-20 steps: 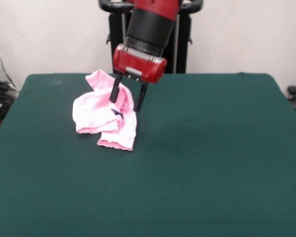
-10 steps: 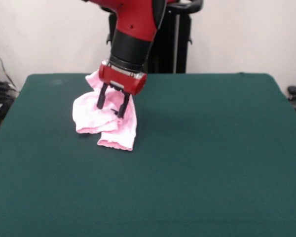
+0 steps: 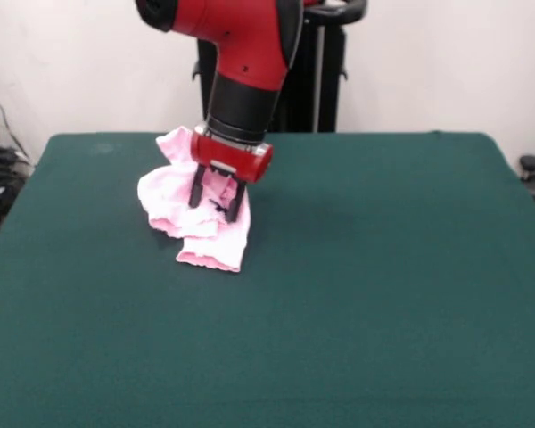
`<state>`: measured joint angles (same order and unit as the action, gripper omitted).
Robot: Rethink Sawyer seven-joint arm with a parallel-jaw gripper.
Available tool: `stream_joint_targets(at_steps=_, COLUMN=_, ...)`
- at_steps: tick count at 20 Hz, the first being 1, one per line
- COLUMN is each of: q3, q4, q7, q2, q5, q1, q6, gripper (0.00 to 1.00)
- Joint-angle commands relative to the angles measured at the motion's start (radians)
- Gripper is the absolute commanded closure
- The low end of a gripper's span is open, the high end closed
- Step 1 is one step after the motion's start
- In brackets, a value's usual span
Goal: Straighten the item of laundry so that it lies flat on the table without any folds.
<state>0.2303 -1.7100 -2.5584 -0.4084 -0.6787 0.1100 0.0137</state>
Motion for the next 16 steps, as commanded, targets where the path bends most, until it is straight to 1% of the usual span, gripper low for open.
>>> stream_joint_targets(at_steps=1, q3=-0.203, q4=-0.058, q7=0.02, q2=-0.007, q5=-0.023, q1=0.039, q6=0.0, gripper=0.0)
stream_joint_targets(at_steps=3, q3=-0.188, q4=-0.058, q7=-0.014, q2=0.003, q5=-0.008, q1=0.04, q6=-0.026, gripper=0.0)
stream_joint_targets(at_steps=5, q3=-0.183, q4=-0.052, q7=-0.015, q2=0.006, q5=-0.017, q1=0.041, q6=-0.045, gripper=0.0)
stream_joint_targets(at_steps=6, q3=-0.195, q4=-0.049, q7=0.001, q2=0.001, q5=-0.029, q1=0.048, q6=-0.039, gripper=1.0)
stream_joint_targets(at_steps=9, q3=-0.175, q4=-0.046, q7=-0.015, q2=0.0, q5=-0.007, q1=0.026, q6=-0.021, gripper=1.0)
stream_joint_targets(at_steps=12, q3=-0.127, q4=-0.054, q7=-0.074, q2=-0.026, q5=0.054, q1=-0.025, q6=0.008, gripper=1.0)
stream_joint_targets(at_steps=14, q3=-0.116, q4=-0.049, q7=-0.091, q2=-0.034, q5=0.074, q1=-0.039, q6=0.018, gripper=1.0)
stream_joint_targets(at_steps=16, q3=-0.12, q4=-0.052, q7=-0.09, q2=-0.055, q5=0.086, q1=-0.035, q6=0.031, gripper=1.0)
